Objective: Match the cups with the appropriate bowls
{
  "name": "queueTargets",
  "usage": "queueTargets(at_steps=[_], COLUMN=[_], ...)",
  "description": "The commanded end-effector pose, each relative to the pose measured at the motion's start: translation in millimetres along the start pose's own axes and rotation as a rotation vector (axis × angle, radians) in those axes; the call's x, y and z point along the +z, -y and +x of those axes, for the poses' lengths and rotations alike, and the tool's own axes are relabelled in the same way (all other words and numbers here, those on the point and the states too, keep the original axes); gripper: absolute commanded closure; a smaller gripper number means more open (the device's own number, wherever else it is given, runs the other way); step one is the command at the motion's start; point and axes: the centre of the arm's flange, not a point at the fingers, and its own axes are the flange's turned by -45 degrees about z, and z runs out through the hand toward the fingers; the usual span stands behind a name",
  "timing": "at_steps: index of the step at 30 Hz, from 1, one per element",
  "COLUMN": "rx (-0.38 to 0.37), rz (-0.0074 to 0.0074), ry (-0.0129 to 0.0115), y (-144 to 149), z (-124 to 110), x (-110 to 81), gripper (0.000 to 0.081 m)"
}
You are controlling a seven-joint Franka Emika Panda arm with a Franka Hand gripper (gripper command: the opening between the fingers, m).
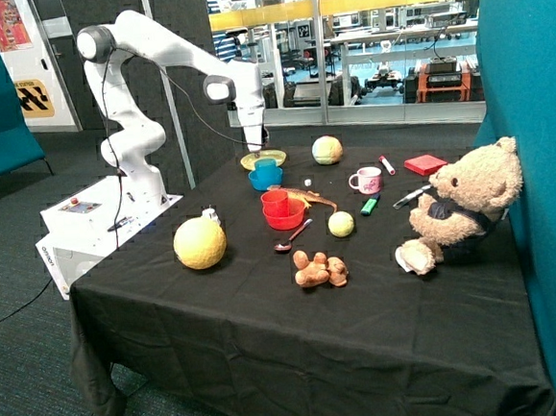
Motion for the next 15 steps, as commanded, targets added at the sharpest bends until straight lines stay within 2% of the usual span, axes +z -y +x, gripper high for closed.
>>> queueTargets(at_steps=[1, 8, 15], rx=[-0.015, 0.006, 0.051], rz=[-0.0007, -0.0007, -0.0007], ry=[-0.0001, -0.0001, -0.0001], y=[-1, -5, -29], z=[-17, -31, -45], x=[-16.5, -15.0, -16.8], gripper=[0.0156, 0.0171, 0.0162])
